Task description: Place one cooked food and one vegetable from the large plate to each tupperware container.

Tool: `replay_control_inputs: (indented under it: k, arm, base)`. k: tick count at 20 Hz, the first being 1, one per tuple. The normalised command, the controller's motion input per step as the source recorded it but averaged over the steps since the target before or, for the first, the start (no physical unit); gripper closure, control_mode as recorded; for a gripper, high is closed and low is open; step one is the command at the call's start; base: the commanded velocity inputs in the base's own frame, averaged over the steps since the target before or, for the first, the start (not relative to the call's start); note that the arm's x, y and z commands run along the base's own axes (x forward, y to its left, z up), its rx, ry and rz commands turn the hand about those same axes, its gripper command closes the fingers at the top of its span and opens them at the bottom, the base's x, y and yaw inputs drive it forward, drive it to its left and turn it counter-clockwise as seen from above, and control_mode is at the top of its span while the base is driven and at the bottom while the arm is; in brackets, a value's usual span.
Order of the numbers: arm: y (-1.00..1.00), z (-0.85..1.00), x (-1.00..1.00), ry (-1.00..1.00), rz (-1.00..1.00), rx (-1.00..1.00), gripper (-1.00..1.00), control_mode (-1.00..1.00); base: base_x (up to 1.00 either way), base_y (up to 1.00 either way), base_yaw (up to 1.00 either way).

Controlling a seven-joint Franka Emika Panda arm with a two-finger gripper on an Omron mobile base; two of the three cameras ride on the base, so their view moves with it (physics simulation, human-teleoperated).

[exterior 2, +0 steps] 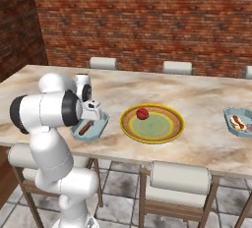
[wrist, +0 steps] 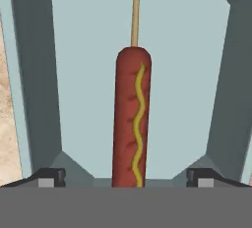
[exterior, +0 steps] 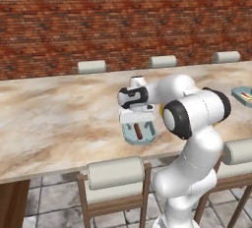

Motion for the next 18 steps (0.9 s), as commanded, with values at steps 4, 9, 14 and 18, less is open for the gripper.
replay_control_inputs:
  k: [4,9,14,18]
  arm:
    - [-0.18,0.48,-0.16,-0.01,-0.06,-0.05,-1.00,-1.00]
    - [-0.63,0.58,0.00,-0.07,-0.03,-0.07,-1.00,-1.00]
    - [-1.00,0.59,0.28,-0.19,0.00,0.00,-1.00,-1.00]
    - [-1.00,0.33,0.44,-0.15,0.00,0.01,-1.00,-1.00]
  base:
    - [0.00,0.00,0.00]
    - [0.00,0.00,0.00]
    - [0.00,0.00,0.00]
    - [0.00,0.00,0.00]
